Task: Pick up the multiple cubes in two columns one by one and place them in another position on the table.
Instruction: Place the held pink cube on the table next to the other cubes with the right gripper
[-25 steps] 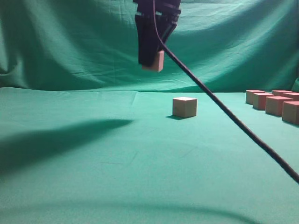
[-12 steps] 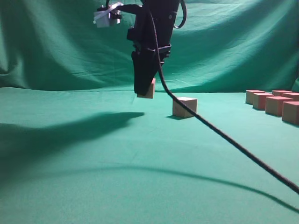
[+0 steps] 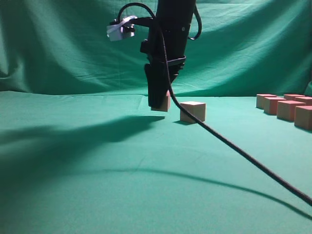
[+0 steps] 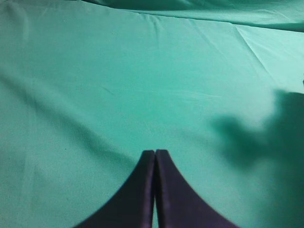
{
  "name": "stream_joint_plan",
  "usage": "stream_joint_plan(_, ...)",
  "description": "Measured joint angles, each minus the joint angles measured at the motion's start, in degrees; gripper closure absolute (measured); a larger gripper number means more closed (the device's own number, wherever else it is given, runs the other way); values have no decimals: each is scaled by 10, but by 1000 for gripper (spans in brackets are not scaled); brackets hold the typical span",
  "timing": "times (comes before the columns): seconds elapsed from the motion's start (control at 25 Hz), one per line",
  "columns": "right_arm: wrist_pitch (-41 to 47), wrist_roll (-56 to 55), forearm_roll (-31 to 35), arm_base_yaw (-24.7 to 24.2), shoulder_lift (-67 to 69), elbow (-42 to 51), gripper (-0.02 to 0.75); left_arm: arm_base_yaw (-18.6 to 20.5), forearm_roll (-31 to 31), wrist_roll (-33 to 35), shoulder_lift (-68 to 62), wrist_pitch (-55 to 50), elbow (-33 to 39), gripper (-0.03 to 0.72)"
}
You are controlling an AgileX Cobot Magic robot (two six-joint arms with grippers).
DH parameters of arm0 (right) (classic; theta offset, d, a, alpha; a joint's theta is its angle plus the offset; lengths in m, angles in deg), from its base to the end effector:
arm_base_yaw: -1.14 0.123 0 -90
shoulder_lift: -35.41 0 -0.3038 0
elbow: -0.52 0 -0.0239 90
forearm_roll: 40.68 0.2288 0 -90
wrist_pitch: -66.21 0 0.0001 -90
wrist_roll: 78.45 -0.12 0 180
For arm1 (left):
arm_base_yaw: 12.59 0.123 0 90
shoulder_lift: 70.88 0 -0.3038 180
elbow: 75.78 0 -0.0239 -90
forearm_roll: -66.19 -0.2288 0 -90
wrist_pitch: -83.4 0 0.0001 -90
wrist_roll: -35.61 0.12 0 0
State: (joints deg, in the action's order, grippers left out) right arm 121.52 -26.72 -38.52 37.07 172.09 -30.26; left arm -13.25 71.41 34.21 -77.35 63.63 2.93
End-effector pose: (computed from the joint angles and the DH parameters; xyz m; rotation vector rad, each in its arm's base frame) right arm 0.3915 0.2883 0.1782 -1.9308 2.0444 -0.0158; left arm 0.0400 -0.0042 0.1694 -0.0687 1.8305 -0.1138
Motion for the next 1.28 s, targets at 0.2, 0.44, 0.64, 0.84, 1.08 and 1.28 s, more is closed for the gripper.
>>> stream_joint_plan(0.2,5,-1,8,-2,1,0,473,0,0,0,0,0,0,688)
stream_joint_plan(0.44,32,-1,21,-2,1,0,473,0,0,0,0,0,0,688)
stream_joint_plan(0.64,36,-1,28,-2,1,-3,473,0,0,0,0,0,0,688)
stream_joint_plan(0.84,36,-1,29,-2,3,-3,473,0,0,0,0,0,0,688)
stream_joint_plan(1.08,36,-1,31,-2,13,-4,473,0,0,0,0,0,0,688)
stream_joint_plan(1.28,35,0,24,-2,13,-4,473,0,0,0,0,0,0,688)
